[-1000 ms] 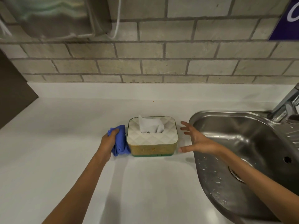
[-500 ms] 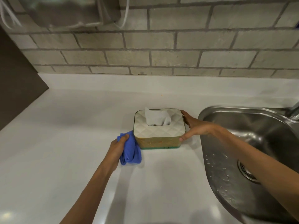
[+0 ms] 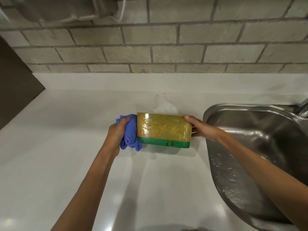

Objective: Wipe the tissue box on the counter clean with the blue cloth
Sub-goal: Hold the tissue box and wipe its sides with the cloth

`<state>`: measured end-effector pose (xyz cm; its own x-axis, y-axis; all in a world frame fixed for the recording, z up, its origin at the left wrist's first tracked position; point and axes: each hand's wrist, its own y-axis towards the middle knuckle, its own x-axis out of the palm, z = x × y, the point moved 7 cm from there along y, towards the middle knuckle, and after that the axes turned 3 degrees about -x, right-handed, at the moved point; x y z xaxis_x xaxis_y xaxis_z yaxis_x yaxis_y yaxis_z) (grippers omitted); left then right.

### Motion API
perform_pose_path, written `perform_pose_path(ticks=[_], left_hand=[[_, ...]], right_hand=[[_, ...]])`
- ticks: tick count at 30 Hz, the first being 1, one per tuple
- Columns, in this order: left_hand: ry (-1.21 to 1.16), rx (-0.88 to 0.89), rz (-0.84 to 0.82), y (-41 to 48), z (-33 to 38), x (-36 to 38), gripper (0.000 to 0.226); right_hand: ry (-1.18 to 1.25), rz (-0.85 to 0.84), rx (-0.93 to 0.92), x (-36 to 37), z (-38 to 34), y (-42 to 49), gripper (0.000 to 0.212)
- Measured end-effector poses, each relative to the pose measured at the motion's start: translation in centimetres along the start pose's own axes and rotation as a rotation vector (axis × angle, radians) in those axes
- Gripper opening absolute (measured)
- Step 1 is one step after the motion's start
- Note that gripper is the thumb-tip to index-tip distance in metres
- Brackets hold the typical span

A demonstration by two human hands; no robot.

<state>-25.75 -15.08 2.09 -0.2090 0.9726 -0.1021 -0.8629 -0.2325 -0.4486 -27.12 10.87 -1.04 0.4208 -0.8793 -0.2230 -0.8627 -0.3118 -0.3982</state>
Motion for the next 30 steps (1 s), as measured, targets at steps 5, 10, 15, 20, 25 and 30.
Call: perform_pose_path(ticks=[5, 10, 15, 20, 25, 30], left_hand=[[-0.039, 0.036, 0.059, 0.0, 1.0, 0.3, 0.026], [-0.086, 0.052, 0.093, 0.1, 1.4, 0.7, 0.027], [-0.003, 0.362, 0.326, -2.9, 0.7, -0.6, 0.026], [0.302, 0.704, 0.287, -6.7, -1.9, 3.1, 0.033], [0.686, 0.887, 0.355, -7.4, -2.2, 6.9, 0.044], [0.892, 1.066, 0.339, -9.5, -2.4, 10.7, 0.058]], right_hand=[[0.06, -0.009, -0.011, 0.4, -0.2, 0.3, 0.118], [0.197, 0.07, -0.02, 0.4, -0.4, 0.6, 0.106], [0.326, 0.116, -0.004, 0.8, -0.1, 0.8, 0.075], [0.366, 0.146, 0.037, 0.7, 0.6, 1.0, 0.042], [0.387, 0.188, 0.026, 0.9, 0.7, 0.9, 0.031], [0.381, 0.218, -0.026, 1.1, 0.4, 0.6, 0.029]])
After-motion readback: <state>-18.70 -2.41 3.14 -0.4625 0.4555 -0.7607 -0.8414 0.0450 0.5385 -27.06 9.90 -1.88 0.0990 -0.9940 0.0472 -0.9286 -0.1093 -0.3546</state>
